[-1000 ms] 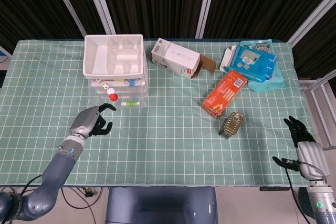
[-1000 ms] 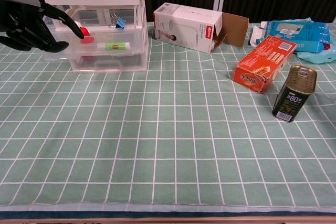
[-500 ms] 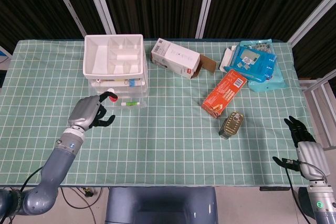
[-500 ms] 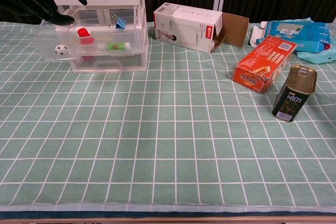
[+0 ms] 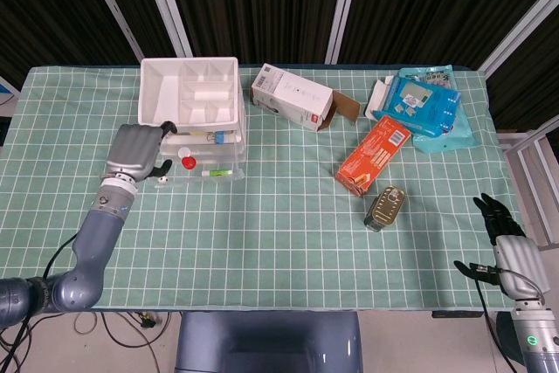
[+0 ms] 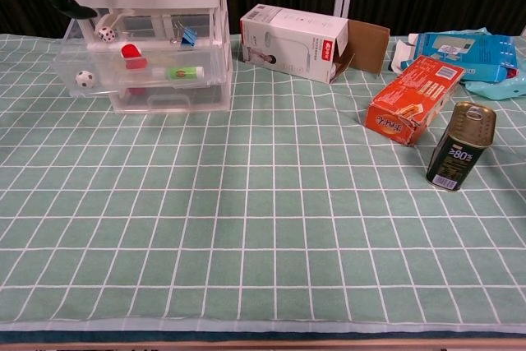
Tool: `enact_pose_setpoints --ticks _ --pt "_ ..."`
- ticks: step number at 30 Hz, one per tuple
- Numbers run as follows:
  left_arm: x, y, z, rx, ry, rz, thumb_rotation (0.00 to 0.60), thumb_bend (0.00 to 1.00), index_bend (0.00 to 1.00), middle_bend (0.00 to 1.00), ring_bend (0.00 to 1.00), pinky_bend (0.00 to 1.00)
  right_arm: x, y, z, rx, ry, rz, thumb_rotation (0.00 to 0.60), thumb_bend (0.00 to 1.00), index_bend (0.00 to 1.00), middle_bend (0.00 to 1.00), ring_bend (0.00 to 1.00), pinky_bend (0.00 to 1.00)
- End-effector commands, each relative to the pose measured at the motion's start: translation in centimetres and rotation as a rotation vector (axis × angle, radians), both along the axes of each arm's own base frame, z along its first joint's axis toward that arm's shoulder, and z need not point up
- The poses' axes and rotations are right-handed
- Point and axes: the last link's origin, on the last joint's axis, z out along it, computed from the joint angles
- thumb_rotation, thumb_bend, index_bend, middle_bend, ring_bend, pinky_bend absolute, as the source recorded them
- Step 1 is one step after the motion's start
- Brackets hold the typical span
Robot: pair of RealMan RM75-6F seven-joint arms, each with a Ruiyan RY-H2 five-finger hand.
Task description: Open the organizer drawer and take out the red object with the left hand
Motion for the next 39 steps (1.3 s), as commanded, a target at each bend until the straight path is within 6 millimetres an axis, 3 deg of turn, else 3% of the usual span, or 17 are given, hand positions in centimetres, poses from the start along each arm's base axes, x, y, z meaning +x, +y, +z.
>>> enact_pose_setpoints --ticks 1,15,39 --pt "-0.4 0.7 -0.7 -0.02 0.021 0.022 0.6 0.29 0.33 1.0 1.0 1.0 0.0 0.0 0.0 0.0 0.0 -0.001 0.6 0.07 0.0 0.0 0.0 0.22" --pt "-0.3 1.7 -3.3 -0.069 0.027 0.045 0.6 0.29 0.38 1.0 1.0 1.0 -0.1 -0.1 0.0 0.002 -0.011 -0.011 0.6 0.07 0.0 0.0 0.0 0.22" --pt "0.0 2.2 -5.1 -0.095 0.036 0.06 0.6 0.29 0.41 1.0 1.0 1.0 -0.1 -0.1 0.0 0.0 -0.016 -0.013 0.6 0.07 0.0 0.0 0.0 0.22"
